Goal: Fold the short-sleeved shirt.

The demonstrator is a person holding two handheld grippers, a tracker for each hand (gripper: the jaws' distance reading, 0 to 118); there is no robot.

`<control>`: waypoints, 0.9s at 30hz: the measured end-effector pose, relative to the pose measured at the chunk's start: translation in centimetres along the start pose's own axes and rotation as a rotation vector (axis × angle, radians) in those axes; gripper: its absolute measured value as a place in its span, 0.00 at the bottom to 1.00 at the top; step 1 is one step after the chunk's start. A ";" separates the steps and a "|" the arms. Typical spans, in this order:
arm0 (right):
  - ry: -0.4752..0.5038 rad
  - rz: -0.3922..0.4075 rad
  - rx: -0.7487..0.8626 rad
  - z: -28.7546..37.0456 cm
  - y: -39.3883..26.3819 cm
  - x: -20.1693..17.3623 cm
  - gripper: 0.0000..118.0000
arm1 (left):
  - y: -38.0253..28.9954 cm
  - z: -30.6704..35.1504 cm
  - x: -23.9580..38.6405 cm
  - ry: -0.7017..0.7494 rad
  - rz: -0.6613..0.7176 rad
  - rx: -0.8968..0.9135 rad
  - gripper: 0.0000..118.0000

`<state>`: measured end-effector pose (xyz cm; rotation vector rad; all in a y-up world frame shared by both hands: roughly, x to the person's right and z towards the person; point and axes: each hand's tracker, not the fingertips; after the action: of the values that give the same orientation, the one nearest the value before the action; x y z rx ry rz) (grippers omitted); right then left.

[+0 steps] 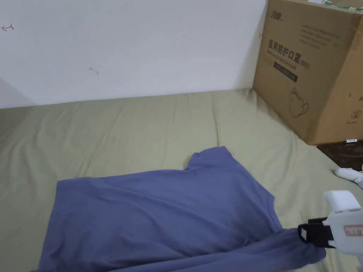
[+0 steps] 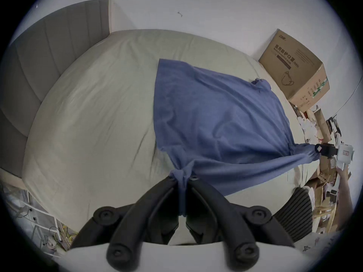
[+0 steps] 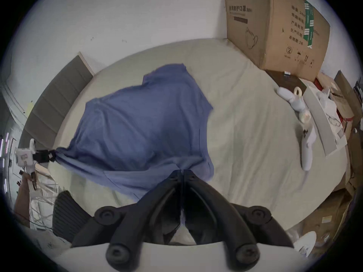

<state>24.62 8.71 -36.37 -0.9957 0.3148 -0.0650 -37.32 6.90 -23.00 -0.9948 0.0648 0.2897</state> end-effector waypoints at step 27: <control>-0.003 -0.106 0.230 -4.7 6.1 -2.8 0.87 | 7.3 -3.3 1.7 -0.132 0.022 0.273 0.87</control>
<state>20.01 8.82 -43.16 -0.7835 0.2457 -0.1916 -37.42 8.21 -31.05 -0.7027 -0.0054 0.3560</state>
